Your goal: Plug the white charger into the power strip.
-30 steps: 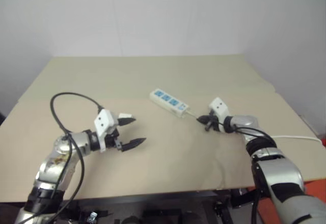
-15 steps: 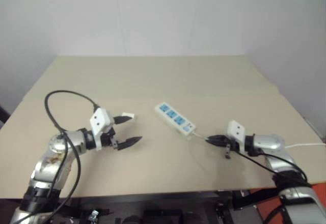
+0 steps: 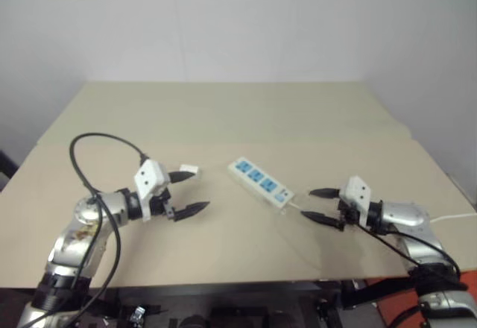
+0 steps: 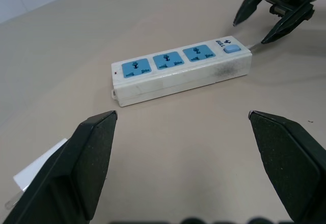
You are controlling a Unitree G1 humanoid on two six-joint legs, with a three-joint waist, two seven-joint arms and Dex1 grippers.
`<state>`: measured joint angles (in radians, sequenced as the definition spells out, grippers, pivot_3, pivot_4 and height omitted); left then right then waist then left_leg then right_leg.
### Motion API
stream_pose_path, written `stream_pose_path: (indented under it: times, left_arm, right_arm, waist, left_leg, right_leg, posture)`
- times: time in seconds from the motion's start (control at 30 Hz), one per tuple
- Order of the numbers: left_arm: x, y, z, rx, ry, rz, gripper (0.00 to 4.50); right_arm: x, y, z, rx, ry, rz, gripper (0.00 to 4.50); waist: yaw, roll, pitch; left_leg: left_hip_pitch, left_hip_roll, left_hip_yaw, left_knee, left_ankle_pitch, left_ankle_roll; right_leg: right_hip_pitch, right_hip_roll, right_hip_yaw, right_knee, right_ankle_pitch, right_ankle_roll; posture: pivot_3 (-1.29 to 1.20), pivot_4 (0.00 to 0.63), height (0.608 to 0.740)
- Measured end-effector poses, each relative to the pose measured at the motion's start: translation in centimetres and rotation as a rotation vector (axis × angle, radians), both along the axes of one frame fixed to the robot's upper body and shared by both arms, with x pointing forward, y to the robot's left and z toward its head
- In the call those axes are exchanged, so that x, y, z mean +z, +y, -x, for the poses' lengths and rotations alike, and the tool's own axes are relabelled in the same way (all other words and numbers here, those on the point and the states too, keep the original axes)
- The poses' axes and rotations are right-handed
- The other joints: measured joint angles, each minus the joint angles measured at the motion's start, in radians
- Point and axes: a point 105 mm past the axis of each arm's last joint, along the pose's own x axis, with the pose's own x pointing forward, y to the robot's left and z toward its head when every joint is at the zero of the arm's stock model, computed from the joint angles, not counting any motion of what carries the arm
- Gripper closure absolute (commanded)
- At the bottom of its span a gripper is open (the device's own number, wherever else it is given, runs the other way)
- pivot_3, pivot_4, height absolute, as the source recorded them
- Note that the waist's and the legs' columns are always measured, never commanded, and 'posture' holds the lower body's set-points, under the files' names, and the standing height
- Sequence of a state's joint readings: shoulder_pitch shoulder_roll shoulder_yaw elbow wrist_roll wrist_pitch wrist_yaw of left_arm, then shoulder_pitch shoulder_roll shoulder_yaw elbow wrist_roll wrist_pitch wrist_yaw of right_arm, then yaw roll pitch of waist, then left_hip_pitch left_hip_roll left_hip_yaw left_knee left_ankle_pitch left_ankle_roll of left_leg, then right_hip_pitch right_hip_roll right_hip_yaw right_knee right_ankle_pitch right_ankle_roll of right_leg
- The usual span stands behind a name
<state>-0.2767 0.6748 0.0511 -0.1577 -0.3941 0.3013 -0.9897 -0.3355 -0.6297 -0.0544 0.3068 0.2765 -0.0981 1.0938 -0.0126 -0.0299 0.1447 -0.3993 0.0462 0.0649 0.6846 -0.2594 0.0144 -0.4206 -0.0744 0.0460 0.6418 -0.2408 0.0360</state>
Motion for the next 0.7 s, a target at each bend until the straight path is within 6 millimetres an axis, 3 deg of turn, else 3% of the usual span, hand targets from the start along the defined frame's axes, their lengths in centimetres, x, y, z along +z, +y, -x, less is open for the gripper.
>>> stream_pose_path:
  times: [0.23, 0.7]
  left_arm:
    - [-0.1, -0.1, 0.0, -0.004, 0.002, 0.001, 0.00]
    - [-0.2, -0.7, 0.3, -0.043, 0.013, 0.014, 0.00]
  right_arm:
    - [0.9, 1.7, 0.7, -0.096, 0.016, -0.229, 0.03]
    - [-1.6, 5.1, 0.5, -0.137, 0.060, -0.248, 0.03]
  waist:
    - [-0.002, 0.000, 0.000]
    - [-0.001, 0.000, 0.000]
  left_leg:
    - [0.000, 0.000, 0.000, 0.000, 0.000, 0.000]
    - [0.000, 0.000, 0.000, 0.000, 0.000, 0.000]
  right_leg:
    - [0.000, 0.000, 0.000, 0.000, 0.000, 0.000]
    - [0.000, 0.000, 0.000, 0.000, 0.000, 0.000]
  posture:
    - [0.00, 0.150, 0.740]
    - [0.00, 0.150, 0.740]
